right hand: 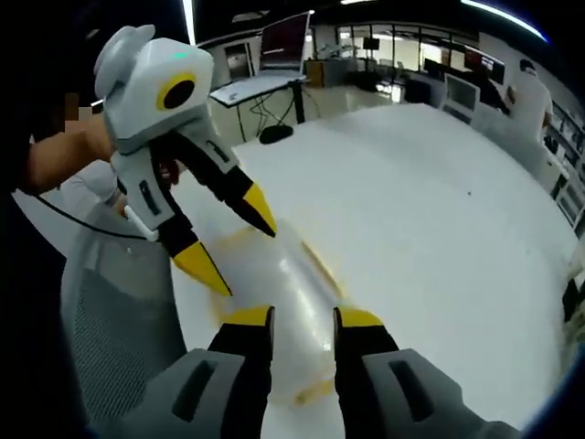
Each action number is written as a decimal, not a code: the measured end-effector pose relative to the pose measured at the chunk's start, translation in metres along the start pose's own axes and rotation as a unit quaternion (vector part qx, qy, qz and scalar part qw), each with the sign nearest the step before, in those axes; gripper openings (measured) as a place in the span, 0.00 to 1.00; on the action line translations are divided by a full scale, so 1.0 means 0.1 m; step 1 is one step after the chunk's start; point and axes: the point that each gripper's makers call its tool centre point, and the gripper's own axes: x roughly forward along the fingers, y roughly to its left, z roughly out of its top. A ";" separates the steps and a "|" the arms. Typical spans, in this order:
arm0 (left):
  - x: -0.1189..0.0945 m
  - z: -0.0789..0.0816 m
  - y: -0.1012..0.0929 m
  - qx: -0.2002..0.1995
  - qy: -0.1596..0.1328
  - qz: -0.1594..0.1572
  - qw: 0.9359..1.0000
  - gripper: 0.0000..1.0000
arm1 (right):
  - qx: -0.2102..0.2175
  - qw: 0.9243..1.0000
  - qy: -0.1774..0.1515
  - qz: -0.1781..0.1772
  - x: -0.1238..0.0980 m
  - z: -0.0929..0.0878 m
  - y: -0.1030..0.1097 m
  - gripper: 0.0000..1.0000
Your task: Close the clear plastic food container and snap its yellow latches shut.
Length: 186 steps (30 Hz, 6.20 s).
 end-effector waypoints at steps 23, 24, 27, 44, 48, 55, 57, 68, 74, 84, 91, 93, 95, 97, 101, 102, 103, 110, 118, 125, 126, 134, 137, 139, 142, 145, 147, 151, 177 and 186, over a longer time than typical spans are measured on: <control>0.11 -0.03 -0.23 0.027 0.001 -0.020 0.999 0.32 | -0.063 0.997 -0.004 0.033 0.23 0.12 0.00 0.24; 0.11 -0.04 -0.24 0.029 0.002 -0.020 0.999 0.32 | -0.065 0.997 -0.003 0.036 0.24 0.12 0.00 0.24; 0.11 -0.07 -0.26 0.033 0.004 -0.019 0.999 0.32 | -0.077 0.996 0.004 0.042 0.25 0.11 -0.03 0.30; 0.12 -0.16 -0.39 0.090 0.001 -0.022 0.996 0.35 | -0.074 0.991 0.044 0.099 0.38 0.07 -0.09 0.41; 0.14 -0.19 -0.42 0.115 0.001 -0.025 0.993 0.37 | -0.083 0.988 0.061 0.115 0.41 0.03 -0.07 0.41; 0.16 -0.19 -0.43 0.168 0.000 -0.020 0.986 0.38 | -0.094 0.983 0.080 0.136 0.44 0.00 -0.05 0.41; 0.18 -0.19 -0.43 0.186 0.000 -0.017 0.982 0.38 | -0.100 0.981 0.084 0.144 0.45 0.01 -0.04 0.41; 0.20 -0.18 -0.38 0.243 -0.003 0.001 0.970 0.31 | -0.095 0.976 0.097 0.167 0.48 0.01 -0.04 0.40; 0.20 -0.18 -0.40 0.260 -0.005 0.002 0.966 0.30 | -0.094 0.976 0.099 0.171 0.48 0.01 -0.03 0.40; 0.22 -0.19 -0.44 0.283 -0.002 -0.002 0.959 0.28 | -0.079 0.975 0.101 0.183 0.49 0.00 -0.03 0.40; 0.26 -0.18 -0.44 0.304 0.005 -0.004 0.953 0.28 | -0.075 0.972 0.107 0.193 0.49 -0.01 -0.03 0.39; 0.28 -0.18 -0.45 0.318 0.006 -0.003 0.948 0.28 | -0.081 0.971 0.111 0.196 0.49 -0.01 -0.02 0.39; 0.29 -0.18 -0.46 0.330 0.008 -0.001 0.944 0.28 | -0.087 0.969 0.116 0.199 0.49 -0.01 -0.02 0.39; 0.31 -0.18 -0.46 0.339 0.010 0.001 0.941 0.28 | -0.090 0.967 0.124 0.202 0.50 -0.01 -0.02 0.39; 0.31 -0.17 -0.46 0.334 0.010 0.007 0.943 0.27 | -0.091 0.963 0.139 0.212 0.52 -0.01 -0.02 0.38; 0.31 -0.17 -0.46 0.332 0.009 0.009 0.943 0.27 | -0.090 0.962 0.143 0.214 0.52 -0.02 -0.02 0.38; 0.31 -0.16 -0.46 0.329 0.007 0.009 0.944 0.26 | -0.093 0.961 0.146 0.216 0.52 -0.02 -0.01 0.38; 0.37 -0.20 -0.45 0.319 0.011 0.010 0.948 0.22 | -0.111 0.948 0.179 0.237 0.56 -0.04 0.02 0.33; 0.30 -0.16 -0.47 0.331 0.003 0.008 0.944 0.24 | -0.104 0.952 0.173 0.231 0.54 -0.04 0.01 0.35; 0.28 -0.14 -0.48 0.334 -0.002 0.004 0.943 0.25 | -0.110 0.953 0.163 0.229 0.51 -0.02 0.02 0.36; 0.28 -0.14 -0.48 0.336 -0.002 0.004 0.942 0.25 | -0.110 0.954 0.163 0.228 0.51 -0.01 0.03 0.36; 0.27 -0.13 -0.49 0.338 -0.004 0.007 0.941 0.25 | -0.120 0.955 0.158 0.221 0.49 0.00 0.03 0.36; 0.27 -0.13 -0.49 0.337 -0.005 0.009 0.941 0.26 | -0.131 0.954 0.155 0.219 0.47 0.00 0.04 0.36; 0.27 -0.13 -0.50 0.337 -0.002 0.009 0.941 0.27 | -0.133 0.955 0.153 0.216 0.48 0.00 0.04 0.35; 0.26 -0.15 -0.49 0.335 0.003 0.014 0.942 0.31 | -0.136 0.958 0.146 0.208 0.48 0.04 0.02 0.34; 0.24 -0.14 -0.48 0.333 0.001 0.017 0.943 0.32 | -0.137 0.959 0.142 0.205 0.46 0.05 0.02 0.35; 0.21 -0.12 -0.48 0.326 -0.004 0.016 0.945 0.32 | -0.141 0.960 0.138 0.200 0.45 0.06 0.01 0.37; 0.16 -0.09 -0.45 0.310 -0.010 0.018 0.950 0.35 | -0.147 0.963 0.128 0.186 0.44 0.09 -0.05 0.40; -0.09 -0.08 -0.22 0.189 -0.041 0.035 0.980 0.52 | -0.168 0.974 0.081 0.129 0.05 0.02 -0.21 0.54; -0.16 -0.13 -0.11 0.162 -0.049 0.043 0.985 0.59 | -0.163 0.979 0.063 0.109 -0.04 -0.06 -0.20 0.60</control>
